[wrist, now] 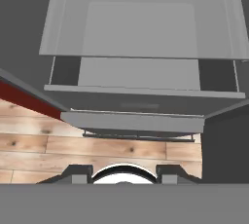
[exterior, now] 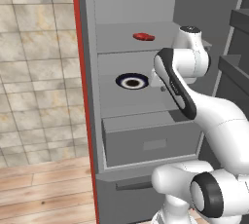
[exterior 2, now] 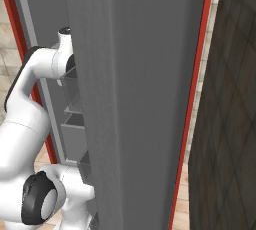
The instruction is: Take the steak from the fridge and place it on the digital scale on the counter by the fridge. Wait a few seconds for a reading, then move it to the plate on the dining counter.
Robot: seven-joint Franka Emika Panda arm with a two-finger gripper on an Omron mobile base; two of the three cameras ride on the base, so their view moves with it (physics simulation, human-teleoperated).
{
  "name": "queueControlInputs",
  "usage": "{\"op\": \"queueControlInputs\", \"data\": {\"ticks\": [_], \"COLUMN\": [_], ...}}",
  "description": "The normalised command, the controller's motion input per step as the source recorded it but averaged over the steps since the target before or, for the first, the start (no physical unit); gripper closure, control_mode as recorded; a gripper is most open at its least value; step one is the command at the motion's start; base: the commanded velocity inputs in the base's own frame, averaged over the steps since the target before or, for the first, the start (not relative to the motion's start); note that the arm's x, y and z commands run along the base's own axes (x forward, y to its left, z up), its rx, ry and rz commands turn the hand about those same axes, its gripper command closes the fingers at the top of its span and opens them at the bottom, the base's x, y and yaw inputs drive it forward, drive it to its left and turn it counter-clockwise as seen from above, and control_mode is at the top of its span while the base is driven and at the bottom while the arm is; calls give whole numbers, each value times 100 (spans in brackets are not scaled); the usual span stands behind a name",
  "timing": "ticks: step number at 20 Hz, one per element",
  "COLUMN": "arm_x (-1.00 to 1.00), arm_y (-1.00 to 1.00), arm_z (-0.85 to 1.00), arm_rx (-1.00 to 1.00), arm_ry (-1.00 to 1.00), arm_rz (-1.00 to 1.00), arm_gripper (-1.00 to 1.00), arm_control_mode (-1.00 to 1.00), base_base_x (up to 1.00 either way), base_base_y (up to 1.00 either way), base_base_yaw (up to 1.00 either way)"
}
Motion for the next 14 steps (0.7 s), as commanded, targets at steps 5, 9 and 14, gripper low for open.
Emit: {"op": "queueControlInputs", "data": {"ticks": [5, 9, 14], "arm_x": [-5, -34, -13], "arm_y": [0, 2, 0], "arm_z": [0, 14, 60], "arm_rx": [0, 0, 0], "arm_ry": [0, -15, -22], "arm_rz": [0, 0, 0], "arm_gripper": [-100, -100, -100], "arm_control_mode": [-100, -100, -100], "base_base_x": [0, 0, 0], "base_base_y": [0, 0, 0], "base_base_yaw": [0, 0, 0]}}
